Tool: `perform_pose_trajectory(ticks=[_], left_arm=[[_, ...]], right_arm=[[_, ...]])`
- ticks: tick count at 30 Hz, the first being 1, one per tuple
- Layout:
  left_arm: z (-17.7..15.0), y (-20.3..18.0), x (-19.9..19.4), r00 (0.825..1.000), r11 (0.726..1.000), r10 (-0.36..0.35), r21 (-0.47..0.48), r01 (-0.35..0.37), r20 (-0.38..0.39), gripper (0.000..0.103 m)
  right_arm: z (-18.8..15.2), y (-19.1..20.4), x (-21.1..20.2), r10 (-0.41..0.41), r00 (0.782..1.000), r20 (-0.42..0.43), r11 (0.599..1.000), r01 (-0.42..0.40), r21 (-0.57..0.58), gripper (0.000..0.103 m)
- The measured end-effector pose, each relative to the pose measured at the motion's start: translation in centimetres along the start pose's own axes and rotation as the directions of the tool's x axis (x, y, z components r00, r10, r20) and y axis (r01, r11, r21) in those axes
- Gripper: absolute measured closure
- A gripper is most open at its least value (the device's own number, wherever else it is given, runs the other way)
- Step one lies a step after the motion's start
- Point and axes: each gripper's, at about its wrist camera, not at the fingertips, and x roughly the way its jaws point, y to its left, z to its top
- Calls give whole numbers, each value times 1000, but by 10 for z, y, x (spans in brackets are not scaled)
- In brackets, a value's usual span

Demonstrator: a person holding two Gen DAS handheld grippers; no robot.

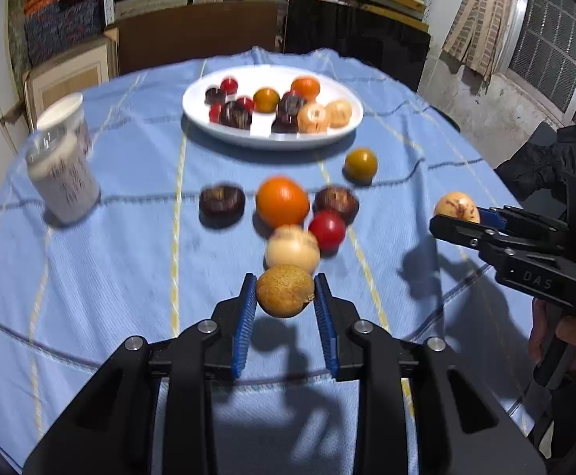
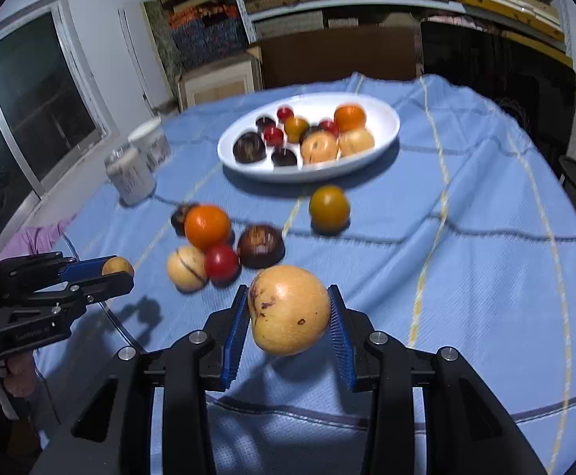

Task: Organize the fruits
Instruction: 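Carry the brown and pale yellow fruits onto the white plate and open both tools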

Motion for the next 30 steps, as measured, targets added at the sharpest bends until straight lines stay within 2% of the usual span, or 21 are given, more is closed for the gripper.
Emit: perform_pose_trajectory(ticks=[4, 8, 11, 14, 16, 20, 24, 28, 30], left_arm=[[32, 2, -5, 999, 1000, -7, 16, 6, 31, 74], [77, 4, 11, 999, 999, 13, 47, -15, 50, 74], [114, 8, 40, 999, 999, 19, 46, -21, 36, 74], [144, 13, 69, 999, 998, 48, 41, -49, 26, 75], [165, 18, 95, 999, 999, 35, 23, -35, 0, 75], [188, 22, 135, 998, 998, 61, 33, -60, -32, 75], [197, 27, 161, 996, 997, 72, 9, -71, -61, 74], [200, 33, 165, 994, 995, 87, -47, -90, -68, 61], [199, 37, 158, 994, 993, 92, -73, -97, -62, 41]], right_arm=[[27, -1, -8, 7, 999, 38, 1000, -6, -22, 63], [64, -2, 7, -5, 999, 41, 998, 8, -62, 63], [95, -4, 29, -33, 998, 47, 995, 37, -91, 63], [126, -14, 57, -25, 999, 39, 997, 28, -73, 63], [145, -23, 79, -12, 1000, 26, 999, 13, -49, 63], [164, -36, 116, -16, 1000, -5, 1000, 16, -22, 63], [172, -45, 146, -11, 999, -45, 1000, 11, 4, 63], [173, -49, 150, -15, 999, -39, 999, 17, 51, 57], [170, -53, 142, 3, 1000, -18, 997, -2, 77, 53]])
